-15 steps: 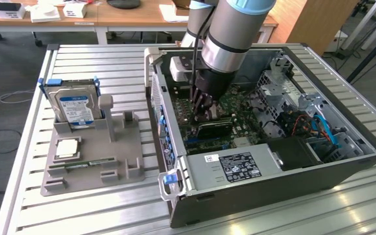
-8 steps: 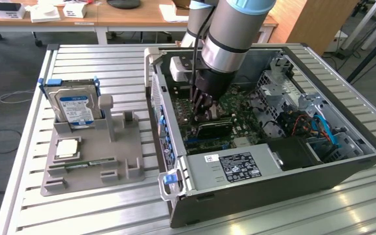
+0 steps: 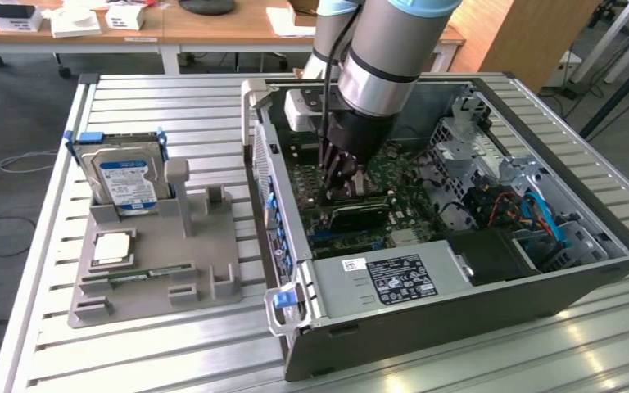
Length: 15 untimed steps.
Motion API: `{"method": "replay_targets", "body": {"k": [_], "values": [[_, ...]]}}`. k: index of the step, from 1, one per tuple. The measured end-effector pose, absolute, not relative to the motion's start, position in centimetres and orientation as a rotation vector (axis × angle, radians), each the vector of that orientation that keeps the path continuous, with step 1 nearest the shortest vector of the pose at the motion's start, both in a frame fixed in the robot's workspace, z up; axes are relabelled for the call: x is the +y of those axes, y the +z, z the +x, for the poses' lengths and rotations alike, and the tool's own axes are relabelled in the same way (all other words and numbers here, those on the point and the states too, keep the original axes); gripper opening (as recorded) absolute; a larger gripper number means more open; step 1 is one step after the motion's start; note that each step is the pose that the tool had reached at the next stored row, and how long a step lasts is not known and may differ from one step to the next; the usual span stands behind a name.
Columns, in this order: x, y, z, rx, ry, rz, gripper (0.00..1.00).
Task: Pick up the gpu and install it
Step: 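Press down on the gpu until it lock into place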
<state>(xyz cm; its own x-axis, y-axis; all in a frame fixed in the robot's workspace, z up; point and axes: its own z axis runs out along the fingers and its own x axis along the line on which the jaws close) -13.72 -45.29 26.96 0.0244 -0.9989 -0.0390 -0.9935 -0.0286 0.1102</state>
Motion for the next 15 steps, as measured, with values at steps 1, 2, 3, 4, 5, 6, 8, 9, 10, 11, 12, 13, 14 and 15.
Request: {"method": "replay_targets", "body": {"k": [1,2,3,4,5,6,8,9,10,11,12,13,14,15], "values": [[-45.3,27.1,-13.7,-2.153,-0.162,2.211,0.11],[-45.3,27.3,-13.7,-2.153,-0.162,2.211,0.11],[-45.3,27.4,-13.7,-2.153,-0.162,2.211,0.11],[-45.3,27.6,-13.7,-2.152,-0.162,2.210,0.11],[-45.3,27.8,-13.7,-2.153,-0.162,2.211,0.11],[-45.3,28.0,-13.7,-2.152,-0.162,2.211,0.11],[-45.3,28.4,-13.7,-2.152,-0.162,2.211,0.11],[-45.3,28.5,-13.7,-2.152,-0.162,2.210,0.11],[-45.3,28.7,-13.7,-2.152,-0.162,2.210,0.11],[-45.3,28.8,-13.7,-2.152,-0.162,2.210,0.11],[-45.3,28.9,-13.7,-2.152,-0.162,2.210,0.11],[-45.3,28.9,-13.7,-2.153,-0.162,2.211,0.11],[-45.3,28.9,-13.7,-2.153,-0.162,2.211,0.11],[-45.3,28.9,-13.7,-2.153,-0.162,2.211,0.11]]}}
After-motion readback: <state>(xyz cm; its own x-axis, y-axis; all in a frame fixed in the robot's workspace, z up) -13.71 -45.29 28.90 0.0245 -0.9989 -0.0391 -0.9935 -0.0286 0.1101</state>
